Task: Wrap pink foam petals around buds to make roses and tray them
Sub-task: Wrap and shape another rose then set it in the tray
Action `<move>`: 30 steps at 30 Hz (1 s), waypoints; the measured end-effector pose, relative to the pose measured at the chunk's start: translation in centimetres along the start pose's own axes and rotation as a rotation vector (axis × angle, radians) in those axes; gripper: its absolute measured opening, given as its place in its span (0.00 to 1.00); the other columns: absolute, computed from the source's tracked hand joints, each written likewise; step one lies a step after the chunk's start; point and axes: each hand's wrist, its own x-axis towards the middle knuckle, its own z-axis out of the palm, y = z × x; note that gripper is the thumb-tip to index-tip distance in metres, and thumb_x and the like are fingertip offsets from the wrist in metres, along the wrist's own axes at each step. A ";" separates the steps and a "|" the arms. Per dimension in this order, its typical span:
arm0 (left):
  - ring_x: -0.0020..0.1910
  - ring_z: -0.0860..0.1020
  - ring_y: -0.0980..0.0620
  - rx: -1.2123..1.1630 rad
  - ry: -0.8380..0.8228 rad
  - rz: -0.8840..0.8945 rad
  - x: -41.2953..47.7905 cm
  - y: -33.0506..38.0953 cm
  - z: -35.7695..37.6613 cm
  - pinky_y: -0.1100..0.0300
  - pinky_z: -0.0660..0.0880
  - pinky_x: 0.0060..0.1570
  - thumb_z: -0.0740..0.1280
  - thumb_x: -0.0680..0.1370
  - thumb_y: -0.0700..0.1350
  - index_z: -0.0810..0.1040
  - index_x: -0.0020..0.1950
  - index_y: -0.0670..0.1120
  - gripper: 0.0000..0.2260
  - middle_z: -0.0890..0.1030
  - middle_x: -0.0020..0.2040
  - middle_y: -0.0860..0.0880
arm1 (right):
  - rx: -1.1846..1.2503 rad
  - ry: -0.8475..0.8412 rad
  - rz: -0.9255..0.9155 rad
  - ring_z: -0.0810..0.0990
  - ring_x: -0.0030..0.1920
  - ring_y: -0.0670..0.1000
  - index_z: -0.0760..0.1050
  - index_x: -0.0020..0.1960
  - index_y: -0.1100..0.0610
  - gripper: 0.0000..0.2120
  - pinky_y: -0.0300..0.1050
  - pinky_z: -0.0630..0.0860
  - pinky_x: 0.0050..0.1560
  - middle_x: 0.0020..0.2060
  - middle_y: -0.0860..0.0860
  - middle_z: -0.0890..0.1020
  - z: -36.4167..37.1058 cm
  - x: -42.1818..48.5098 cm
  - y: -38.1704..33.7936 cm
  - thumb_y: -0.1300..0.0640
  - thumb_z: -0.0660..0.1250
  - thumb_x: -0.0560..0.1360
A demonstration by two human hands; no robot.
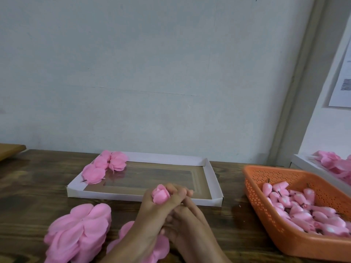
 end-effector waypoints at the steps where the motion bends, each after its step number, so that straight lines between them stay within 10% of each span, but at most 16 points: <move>1: 0.55 0.86 0.40 -0.004 0.007 0.009 0.1 -0.1 -0.1 0.55 0.83 0.47 0.79 0.68 0.51 0.81 0.37 0.41 0.15 0.86 0.48 0.37 | 0.001 -0.045 -0.022 0.84 0.45 0.52 0.82 0.66 0.57 0.21 0.45 0.79 0.40 0.50 0.59 0.86 0.0 -0.4 -0.4 0.56 0.77 0.73; 6: 0.53 0.85 0.36 0.025 -0.066 0.001 0.1 0.0 -0.3 0.44 0.77 0.53 0.79 0.70 0.51 0.82 0.36 0.45 0.12 0.86 0.45 0.38 | 0.021 -0.018 0.015 0.81 0.39 0.54 0.82 0.63 0.66 0.17 0.45 0.78 0.38 0.39 0.61 0.78 -0.1 -0.3 -0.5 0.61 0.74 0.76; 14: 0.48 0.86 0.37 0.070 -0.072 0.053 0.2 -0.2 -0.1 0.53 0.81 0.45 0.77 0.72 0.51 0.79 0.32 0.41 0.16 0.84 0.38 0.38 | -0.038 0.083 0.067 0.86 0.50 0.59 0.83 0.61 0.63 0.21 0.52 0.78 0.41 0.56 0.65 0.83 0.1 -0.1 0.4 0.53 0.78 0.72; 23: 0.44 0.85 0.38 -0.005 -0.058 0.020 0.2 -0.2 -0.4 0.53 0.81 0.41 0.79 0.70 0.48 0.76 0.30 0.41 0.17 0.80 0.33 0.37 | 0.096 0.010 0.061 0.84 0.46 0.61 0.80 0.57 0.67 0.12 0.50 0.80 0.38 0.48 0.65 0.83 0.0 -0.4 0.3 0.61 0.73 0.77; 27: 0.44 0.85 0.38 0.023 -0.062 0.084 0.4 -0.4 -0.6 0.54 0.81 0.43 0.78 0.72 0.48 0.75 0.28 0.45 0.18 0.80 0.31 0.37 | -0.422 0.155 -0.074 0.87 0.55 0.52 0.86 0.53 0.50 0.06 0.52 0.83 0.57 0.50 0.51 0.88 -0.8 -0.8 0.2 0.53 0.71 0.81; 30: 0.43 0.86 0.45 0.199 0.019 0.243 0.6 -0.9 -0.6 0.55 0.81 0.44 0.77 0.72 0.50 0.77 0.28 0.51 0.15 0.84 0.36 0.42 | -0.898 0.201 -0.446 0.86 0.46 0.49 0.81 0.56 0.47 0.04 0.52 0.83 0.49 0.46 0.48 0.86 -2.2 -0.9 -0.8 0.53 0.70 0.82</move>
